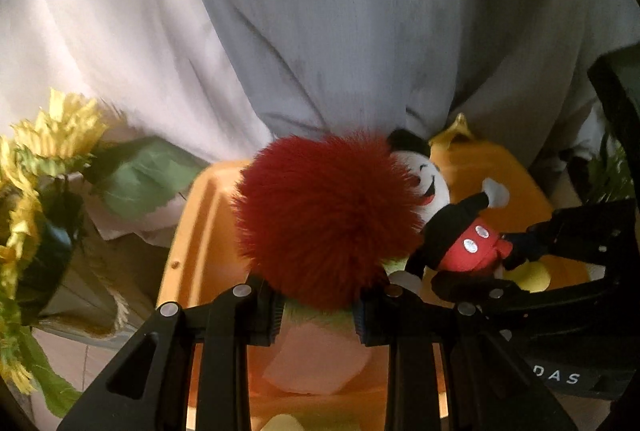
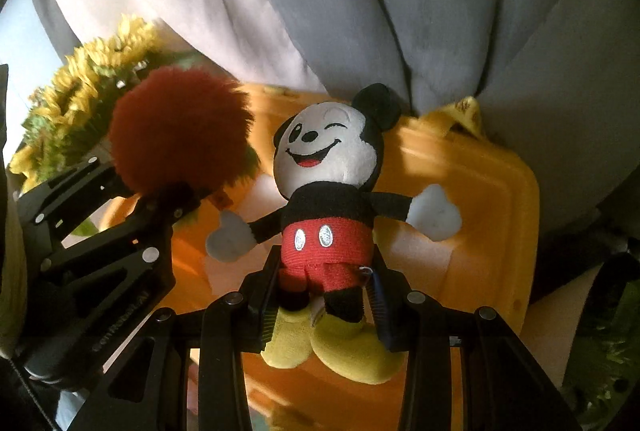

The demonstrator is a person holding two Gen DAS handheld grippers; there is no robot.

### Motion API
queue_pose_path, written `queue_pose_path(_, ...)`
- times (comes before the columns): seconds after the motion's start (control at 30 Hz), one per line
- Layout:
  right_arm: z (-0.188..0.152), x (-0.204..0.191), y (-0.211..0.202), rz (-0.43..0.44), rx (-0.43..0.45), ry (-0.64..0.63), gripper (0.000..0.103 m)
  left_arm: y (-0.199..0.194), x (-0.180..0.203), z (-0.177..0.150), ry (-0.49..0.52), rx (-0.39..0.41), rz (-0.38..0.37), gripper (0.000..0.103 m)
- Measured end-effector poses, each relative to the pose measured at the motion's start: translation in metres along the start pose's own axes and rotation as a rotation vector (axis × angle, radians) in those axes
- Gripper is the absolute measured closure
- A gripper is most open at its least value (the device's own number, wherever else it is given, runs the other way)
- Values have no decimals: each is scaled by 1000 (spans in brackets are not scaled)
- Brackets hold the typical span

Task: Organize soft objects
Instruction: 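Lift the red pompom with the left gripper while the right carries Mickey over the crate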

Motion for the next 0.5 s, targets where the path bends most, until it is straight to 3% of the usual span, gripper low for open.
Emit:
queue_pose_path(0.27,13,0,26,5,-97,-11,62,26,-1,-9,-1,-84,-8,74)
queue_pose_path(0.5,11,1,53,-48,-196,-37,62,38,-4,-15,-12,-133,-1,73)
Point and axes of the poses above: each gripper's, at about its wrist camera, not at the fingertips, and y roughly the way its jaws point, x to its right, z to its top, the point moved 4 cm from there along y, roughly the way its jaws point, and after that the axes turned 14 degrees about -x, right-handed, at the moved point
